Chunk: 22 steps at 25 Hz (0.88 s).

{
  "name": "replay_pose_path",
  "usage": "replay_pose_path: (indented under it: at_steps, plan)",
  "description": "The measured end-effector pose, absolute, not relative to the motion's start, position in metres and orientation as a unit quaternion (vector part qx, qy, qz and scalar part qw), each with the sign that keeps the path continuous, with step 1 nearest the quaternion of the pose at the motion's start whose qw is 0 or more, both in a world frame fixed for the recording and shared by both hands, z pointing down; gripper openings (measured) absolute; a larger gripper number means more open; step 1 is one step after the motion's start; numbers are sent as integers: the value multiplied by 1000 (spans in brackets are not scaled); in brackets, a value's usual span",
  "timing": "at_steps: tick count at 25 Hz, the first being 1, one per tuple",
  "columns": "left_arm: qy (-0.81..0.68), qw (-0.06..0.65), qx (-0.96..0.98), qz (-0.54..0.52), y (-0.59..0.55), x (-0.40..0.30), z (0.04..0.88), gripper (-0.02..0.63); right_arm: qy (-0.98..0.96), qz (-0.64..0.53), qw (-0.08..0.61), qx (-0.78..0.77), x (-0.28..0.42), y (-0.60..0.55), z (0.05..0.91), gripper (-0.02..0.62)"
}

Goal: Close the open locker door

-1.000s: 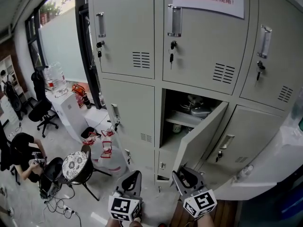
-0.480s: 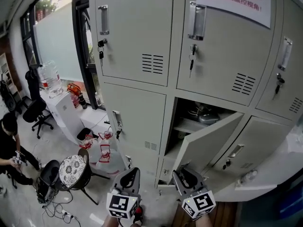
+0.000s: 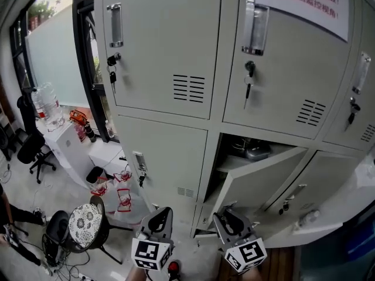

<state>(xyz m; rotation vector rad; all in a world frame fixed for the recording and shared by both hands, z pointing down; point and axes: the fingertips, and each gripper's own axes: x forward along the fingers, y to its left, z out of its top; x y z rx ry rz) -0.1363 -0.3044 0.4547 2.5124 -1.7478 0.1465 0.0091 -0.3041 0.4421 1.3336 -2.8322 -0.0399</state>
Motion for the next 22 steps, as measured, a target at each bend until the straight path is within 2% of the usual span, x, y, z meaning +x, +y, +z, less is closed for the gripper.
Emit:
replay_pose_path:
  at_steps: [22]
  plan:
    - [-509, 16, 860, 33, -385, -153, 442, 21, -867, -11, 8, 498, -6, -386, 443, 92]
